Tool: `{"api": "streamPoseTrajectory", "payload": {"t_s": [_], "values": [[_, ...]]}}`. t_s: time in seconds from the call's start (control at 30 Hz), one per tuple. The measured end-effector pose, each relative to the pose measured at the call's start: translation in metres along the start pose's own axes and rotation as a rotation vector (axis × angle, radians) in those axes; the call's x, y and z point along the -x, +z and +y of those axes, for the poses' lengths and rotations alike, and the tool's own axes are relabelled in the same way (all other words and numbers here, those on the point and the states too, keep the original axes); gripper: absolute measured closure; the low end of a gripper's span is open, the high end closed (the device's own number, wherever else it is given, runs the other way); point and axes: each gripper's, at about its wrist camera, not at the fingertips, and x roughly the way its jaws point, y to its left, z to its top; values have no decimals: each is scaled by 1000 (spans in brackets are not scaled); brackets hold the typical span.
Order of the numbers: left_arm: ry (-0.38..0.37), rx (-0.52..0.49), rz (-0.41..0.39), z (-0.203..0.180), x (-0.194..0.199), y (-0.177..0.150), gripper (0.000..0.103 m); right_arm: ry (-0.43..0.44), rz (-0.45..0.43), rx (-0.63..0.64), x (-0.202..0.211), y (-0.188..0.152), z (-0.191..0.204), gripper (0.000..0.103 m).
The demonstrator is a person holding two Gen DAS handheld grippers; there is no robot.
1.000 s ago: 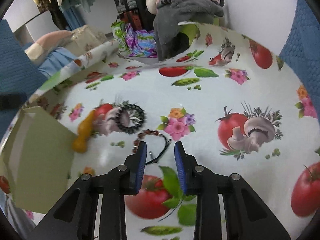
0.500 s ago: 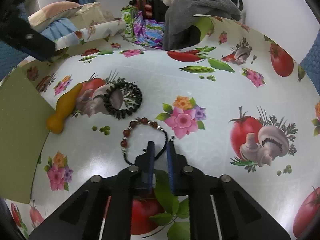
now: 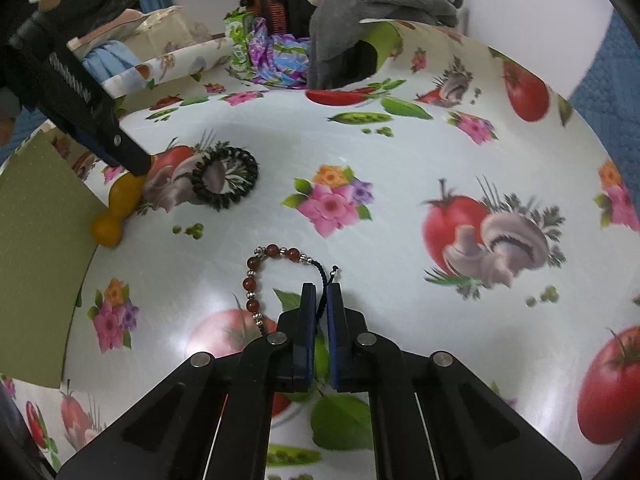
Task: Organize jewelry
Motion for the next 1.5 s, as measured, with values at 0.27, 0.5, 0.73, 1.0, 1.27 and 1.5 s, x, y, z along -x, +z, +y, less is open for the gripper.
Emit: {"api": "streamPoseTrajectory", "payload": {"t_s": [0.27, 0.5, 0.73, 1.0, 1.27, 1.5], "values": [[113, -16, 31, -20, -24, -7, 72, -3, 32, -63, 10, -12, -13, 100], [53, -46, 15, -53, -20, -25, 72, 11, 54, -125, 18, -29, -22, 100], [-18, -66, 22, -84, -27, -47, 72, 16, 87, -190, 31, -53, -33, 100], [-100, -56, 8, -105, -43, -71, 72, 39, 102, -242, 43, -79, -40, 99], [-143, -53, -109, -114, -46, -107, 62, 105, 20, -238, 52, -91, -35, 79], [-244, 46, -196, -103, -61, -148, 55, 111, -39, -192, 50, -98, -26, 69]]}}
